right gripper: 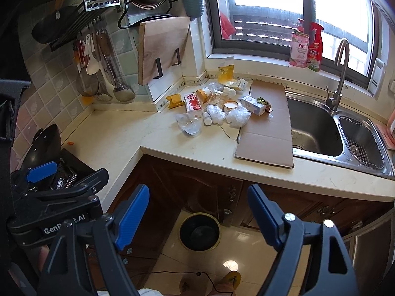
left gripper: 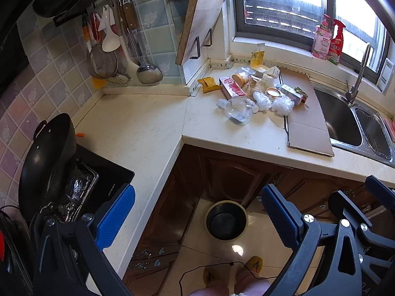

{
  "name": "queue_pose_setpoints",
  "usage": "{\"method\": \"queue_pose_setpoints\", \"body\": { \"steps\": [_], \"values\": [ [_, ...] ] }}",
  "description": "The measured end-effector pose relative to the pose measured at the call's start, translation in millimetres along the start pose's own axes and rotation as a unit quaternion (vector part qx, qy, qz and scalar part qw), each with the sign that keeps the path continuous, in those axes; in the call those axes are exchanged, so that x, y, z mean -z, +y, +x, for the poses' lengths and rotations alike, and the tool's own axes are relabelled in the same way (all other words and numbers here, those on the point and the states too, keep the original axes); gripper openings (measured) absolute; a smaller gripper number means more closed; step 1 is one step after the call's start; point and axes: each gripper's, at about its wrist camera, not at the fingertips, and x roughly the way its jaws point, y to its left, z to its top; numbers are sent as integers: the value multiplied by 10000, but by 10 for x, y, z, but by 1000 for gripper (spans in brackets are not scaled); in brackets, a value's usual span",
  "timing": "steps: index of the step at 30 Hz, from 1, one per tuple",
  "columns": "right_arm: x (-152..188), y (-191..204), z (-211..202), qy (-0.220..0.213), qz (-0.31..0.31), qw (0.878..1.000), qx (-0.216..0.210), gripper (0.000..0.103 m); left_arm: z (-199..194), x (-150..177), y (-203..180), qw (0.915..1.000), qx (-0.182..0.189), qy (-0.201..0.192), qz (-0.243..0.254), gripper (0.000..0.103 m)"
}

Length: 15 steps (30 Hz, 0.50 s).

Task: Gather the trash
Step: 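Move both tools toward the trash on the counter, then grasp the clear plastic bottle with the left tool while the right tool grasps a plastic bag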

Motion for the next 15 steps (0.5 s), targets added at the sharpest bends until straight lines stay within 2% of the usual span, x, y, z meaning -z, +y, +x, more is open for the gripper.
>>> {"method": "queue_pose_setpoints", "body": {
  "steps": [4, 8, 11, 15],
  "values": [
    [5, 119, 12, 2, -2, 10000, 89, 80, 64, -29, 106, 9999, 146, 18, 29, 101],
    [22, 194, 33, 25, -63, 9996, 264, 80, 176, -56, 200, 9986, 525, 34, -72, 101],
    [2, 179, 61, 116, -70, 9993, 335, 79, 326, -98, 220, 9949, 956, 231, -206, 101],
    [-143, 35, 153, 126, 27, 9992, 366, 79, 496, -190, 151, 9920, 1175, 382, -273, 101]
  ]
}}
